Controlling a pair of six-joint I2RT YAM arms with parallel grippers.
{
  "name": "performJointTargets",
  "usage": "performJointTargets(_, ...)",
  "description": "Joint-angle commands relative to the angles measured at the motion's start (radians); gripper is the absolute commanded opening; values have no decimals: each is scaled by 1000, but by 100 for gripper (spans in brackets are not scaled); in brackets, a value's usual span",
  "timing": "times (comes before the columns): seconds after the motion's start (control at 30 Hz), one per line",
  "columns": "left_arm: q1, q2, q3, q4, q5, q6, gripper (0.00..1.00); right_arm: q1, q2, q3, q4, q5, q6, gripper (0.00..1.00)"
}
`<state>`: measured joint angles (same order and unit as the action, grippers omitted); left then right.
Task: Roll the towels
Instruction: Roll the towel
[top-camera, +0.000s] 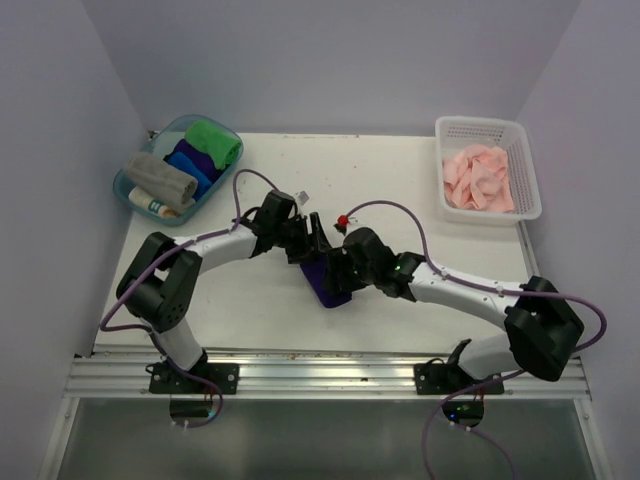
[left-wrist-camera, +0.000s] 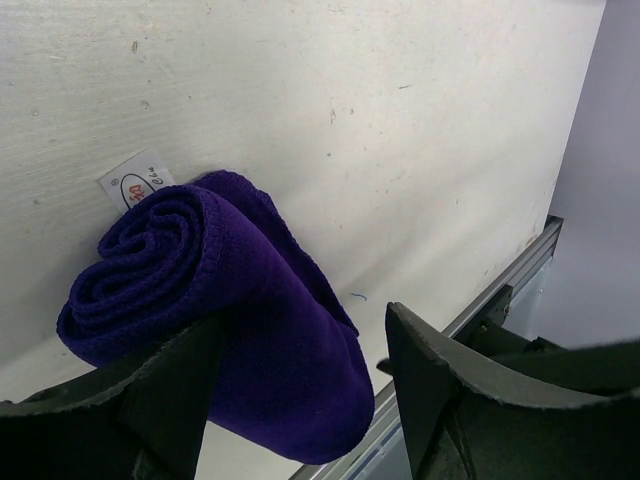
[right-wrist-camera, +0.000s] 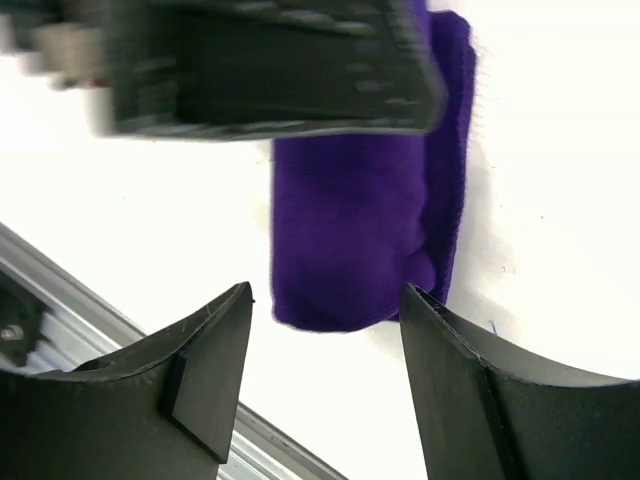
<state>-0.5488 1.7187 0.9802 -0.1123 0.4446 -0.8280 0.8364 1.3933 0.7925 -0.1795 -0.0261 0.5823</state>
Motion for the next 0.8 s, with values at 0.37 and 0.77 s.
performJointTargets(0.37,-14,47,6,-36,-7,7,69,326,110,266,-245,590,-176,64)
performJointTargets(0.77,-16,48,12,-52,-12,10,69,420,338,326,-248,817,-251,66)
